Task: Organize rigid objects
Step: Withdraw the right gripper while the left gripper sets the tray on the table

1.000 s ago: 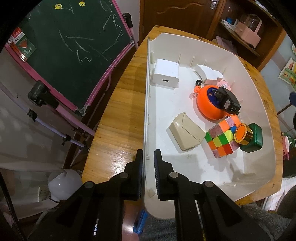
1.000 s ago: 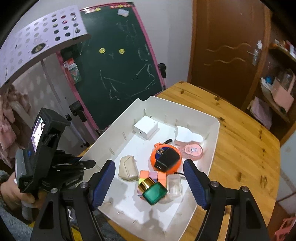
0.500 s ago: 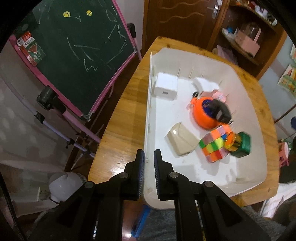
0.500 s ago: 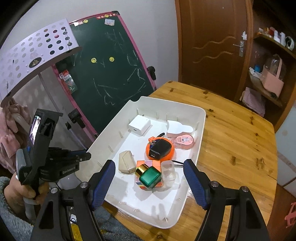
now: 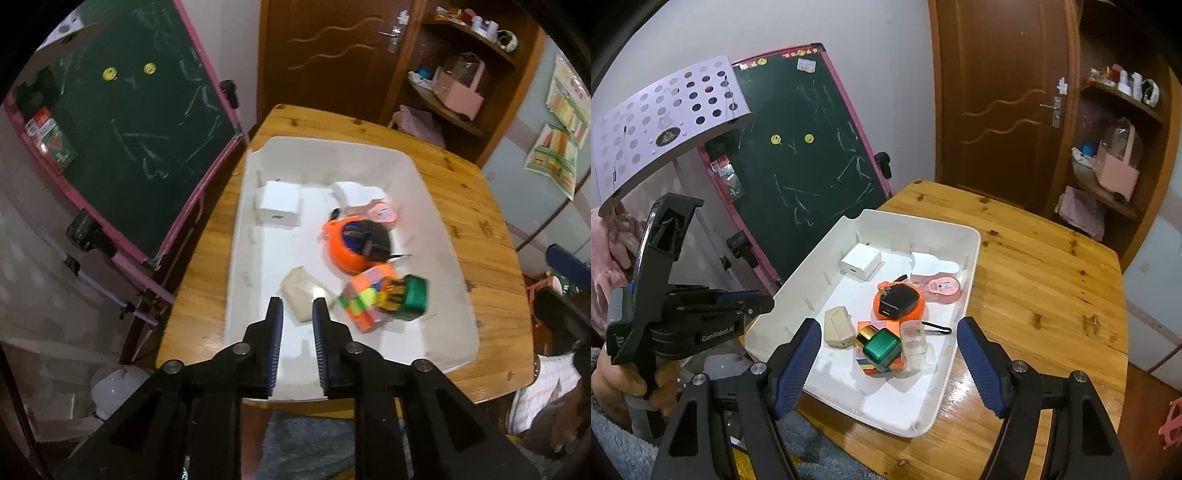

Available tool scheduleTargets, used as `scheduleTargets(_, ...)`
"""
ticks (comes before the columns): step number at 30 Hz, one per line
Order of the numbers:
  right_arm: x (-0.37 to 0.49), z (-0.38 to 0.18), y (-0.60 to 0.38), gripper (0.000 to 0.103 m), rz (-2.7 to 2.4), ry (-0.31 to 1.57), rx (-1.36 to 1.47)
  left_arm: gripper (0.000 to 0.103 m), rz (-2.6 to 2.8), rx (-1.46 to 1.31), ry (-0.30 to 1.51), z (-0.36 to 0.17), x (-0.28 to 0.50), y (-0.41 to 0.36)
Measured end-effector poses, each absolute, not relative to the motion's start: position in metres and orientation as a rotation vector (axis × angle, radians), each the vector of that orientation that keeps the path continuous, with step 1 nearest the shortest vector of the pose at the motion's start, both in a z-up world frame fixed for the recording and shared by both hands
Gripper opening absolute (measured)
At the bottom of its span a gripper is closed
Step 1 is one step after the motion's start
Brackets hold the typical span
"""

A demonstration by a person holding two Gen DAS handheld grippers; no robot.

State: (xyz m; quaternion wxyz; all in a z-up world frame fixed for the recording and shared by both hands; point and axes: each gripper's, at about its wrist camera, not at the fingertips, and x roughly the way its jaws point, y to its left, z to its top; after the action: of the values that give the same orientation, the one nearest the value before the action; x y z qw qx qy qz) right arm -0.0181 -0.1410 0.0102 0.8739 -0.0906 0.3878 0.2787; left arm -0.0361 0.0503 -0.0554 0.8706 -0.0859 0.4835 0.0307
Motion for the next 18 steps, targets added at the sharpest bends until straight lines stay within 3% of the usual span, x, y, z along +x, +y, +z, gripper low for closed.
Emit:
scheduleTargets(4, -0.023, 0.015, -0.151, 0.077, 0.554, 0.796, -0.174, 0.028, 0.001, -0.157, 0.978, -0.039, -0.032, 0.026)
scheduleTargets(6, -0.027, 0.019, -0.158, 0.077, 0.529, 0.782, -0.170, 0.039, -0.028, -0.143, 0.944, -0.028, -0.032, 0.013)
scheduleTargets(14, -0.034, 0.036, -0.186, 0.077, 0.422, 0.750, -0.195, 0.041, -0.116, -0.084, 0.865, -0.002, -0.033, -0.026)
scheduleTargets(18, -0.036, 0.040, -0.196, 0.077, 0.362, 0.762, -0.227, 0.052, -0.127, -0.062, 0.847, 0.007, -0.032, -0.038)
